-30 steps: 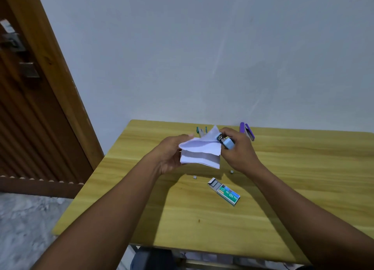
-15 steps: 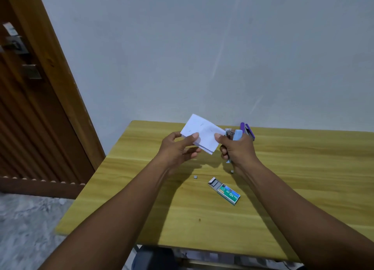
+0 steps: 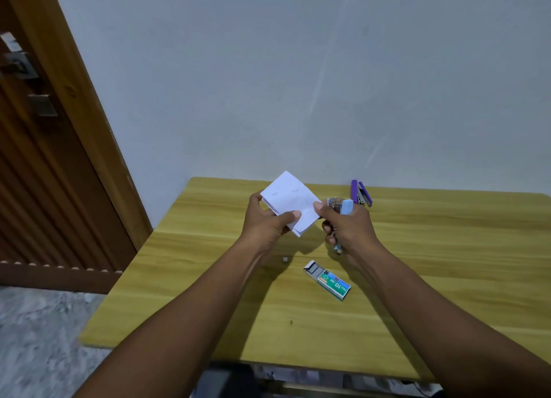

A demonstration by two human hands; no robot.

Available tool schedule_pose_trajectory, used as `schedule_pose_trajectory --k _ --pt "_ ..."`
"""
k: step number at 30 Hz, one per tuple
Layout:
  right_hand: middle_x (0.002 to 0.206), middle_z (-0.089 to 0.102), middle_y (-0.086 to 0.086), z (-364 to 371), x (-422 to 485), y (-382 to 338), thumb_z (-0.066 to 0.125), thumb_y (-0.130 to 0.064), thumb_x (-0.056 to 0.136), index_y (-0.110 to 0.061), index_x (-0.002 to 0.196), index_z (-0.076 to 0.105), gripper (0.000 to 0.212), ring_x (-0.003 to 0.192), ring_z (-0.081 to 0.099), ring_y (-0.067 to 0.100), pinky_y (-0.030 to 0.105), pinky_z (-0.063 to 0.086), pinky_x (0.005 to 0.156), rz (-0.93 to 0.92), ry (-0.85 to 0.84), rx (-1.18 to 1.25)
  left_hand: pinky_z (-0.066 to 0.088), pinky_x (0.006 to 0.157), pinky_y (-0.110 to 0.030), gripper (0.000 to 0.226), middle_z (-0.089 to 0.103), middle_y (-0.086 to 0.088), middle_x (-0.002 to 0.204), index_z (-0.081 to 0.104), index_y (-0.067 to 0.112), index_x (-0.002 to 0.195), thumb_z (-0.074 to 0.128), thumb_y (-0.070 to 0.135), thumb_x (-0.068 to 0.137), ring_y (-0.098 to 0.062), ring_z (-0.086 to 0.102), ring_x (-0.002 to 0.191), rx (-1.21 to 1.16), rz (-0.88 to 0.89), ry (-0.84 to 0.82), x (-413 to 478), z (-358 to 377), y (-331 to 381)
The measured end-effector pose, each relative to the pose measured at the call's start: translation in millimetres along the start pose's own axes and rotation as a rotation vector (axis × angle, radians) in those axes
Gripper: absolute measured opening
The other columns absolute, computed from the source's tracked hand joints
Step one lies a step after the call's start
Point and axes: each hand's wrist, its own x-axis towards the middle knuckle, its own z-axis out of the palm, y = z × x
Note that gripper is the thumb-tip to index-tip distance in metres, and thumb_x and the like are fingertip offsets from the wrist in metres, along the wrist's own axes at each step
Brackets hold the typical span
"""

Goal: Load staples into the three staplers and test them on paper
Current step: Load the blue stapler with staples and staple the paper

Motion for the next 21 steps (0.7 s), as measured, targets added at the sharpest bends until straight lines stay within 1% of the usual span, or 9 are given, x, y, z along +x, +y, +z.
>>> schedule_pose_trajectory --k 2,5,7,9,12,14,15,17,21 --pt "0.054 0.050 0.002 2.7 -0.3 -0.5 0.077 -0.019 0.086 -0.011 0.085 0.067 0.013 0.043 0.041 0.013 0.021 0.034 0.040 -0.057 0.030 -0.027 0.061 0.074 -0.039 0.067 0.071 -0.014 0.112 0.042 0.018 0.130 0.076 -0.010 0.079 -0.029 0.073 0.093 -0.079 -0.033 0.020 -0.6 2.7 -0.4" --pt "0.053 0.050 0.003 8.6 -1.0 1.2 0.076 -0.017 0.087 -0.012 0.082 0.064 0.014 0.044 0.042 0.014 0.023 0.036 0.042 -0.109 0.050 -0.023 0.061 0.066 -0.032 0.054 0.072 -0.018 0.115 0.054 0.008 0.128 0.080 0.001 0.082 -0.028 0.074 0.082 -0.173 -0.136 0.043 -6.2 8.6 -4.9" --pt "0.054 0.051 0.004 10.1 -3.4 3.5 0.076 -0.018 0.088 -0.009 0.085 0.066 0.014 0.044 0.043 0.014 0.023 0.036 0.042 -0.102 0.049 -0.040 0.059 0.062 -0.027 0.040 0.074 -0.019 0.110 0.063 0.002 0.123 0.077 0.002 0.085 -0.028 0.073 0.073 -0.135 -0.157 0.016 -9.8 10.5 -9.0" --pt "0.057 0.054 0.006 7.1 -5.4 6.2 0.075 -0.023 0.088 -0.007 0.090 0.067 0.018 0.046 0.043 0.014 0.024 0.036 0.042 -0.064 0.035 -0.044 0.059 0.062 -0.027 0.030 0.075 -0.018 0.104 0.067 0.000 0.117 0.074 0.001 0.087 -0.028 0.072 0.072 -0.073 -0.111 0.015 -10.1 9.8 -10.3" --pt "0.070 0.063 0.010 -2.4 -7.9 7.2 0.067 -0.030 0.093 -0.007 0.102 0.063 0.024 0.051 0.044 0.015 0.024 0.033 0.044 0.103 -0.105 0.092 0.059 0.063 -0.027 0.021 0.075 -0.016 0.106 0.068 0.007 0.107 0.073 0.000 0.088 -0.027 0.072 0.079 -0.008 -0.022 0.041 -6.0 6.0 -5.7" --pt "0.073 0.062 0.013 -10.0 -8.4 6.8 0.059 -0.035 0.094 -0.008 0.101 0.055 0.028 0.053 0.044 0.018 0.025 0.034 0.044 0.261 -0.219 0.182 0.058 0.062 -0.026 0.022 0.074 -0.014 0.106 0.068 0.010 0.107 0.075 0.002 0.087 -0.025 0.072 0.080 0.023 -0.002 0.035 -4.4 4.8 -2.2" --pt "0.074 0.061 0.013 -13.9 -8.5 6.4 0.056 -0.038 0.094 -0.009 0.100 0.053 0.030 0.054 0.045 0.019 0.026 0.036 0.044 0.311 -0.268 0.199 0.057 0.061 -0.025 0.024 0.074 -0.012 0.105 0.069 0.011 0.108 0.075 0.003 0.087 -0.023 0.072 0.079 0.034 0.000 0.023 -4.3 4.8 -1.2" --pt "0.076 0.060 0.013 -19.2 -7.5 4.9 0.055 -0.040 0.095 -0.008 0.104 0.054 0.034 0.057 0.048 0.020 0.028 0.039 0.045 0.333 -0.352 0.191 0.056 0.060 -0.025 0.028 0.074 -0.010 0.104 0.068 0.010 0.113 0.075 0.004 0.087 -0.023 0.071 0.078 0.072 0.007 -0.014 -4.9 3.5 0.2" --pt "0.083 0.062 0.012 -28.8 -6.5 -10.1 0.065 -0.037 0.090 -0.007 0.108 0.062 0.035 0.063 0.053 0.021 0.028 0.043 0.047 0.210 -0.496 0.028 0.055 0.061 -0.028 0.032 0.072 -0.010 0.105 0.067 0.014 0.119 0.074 0.007 0.089 -0.022 0.069 0.078 0.195 0.009 -0.121 -5.2 -2.1 5.4"
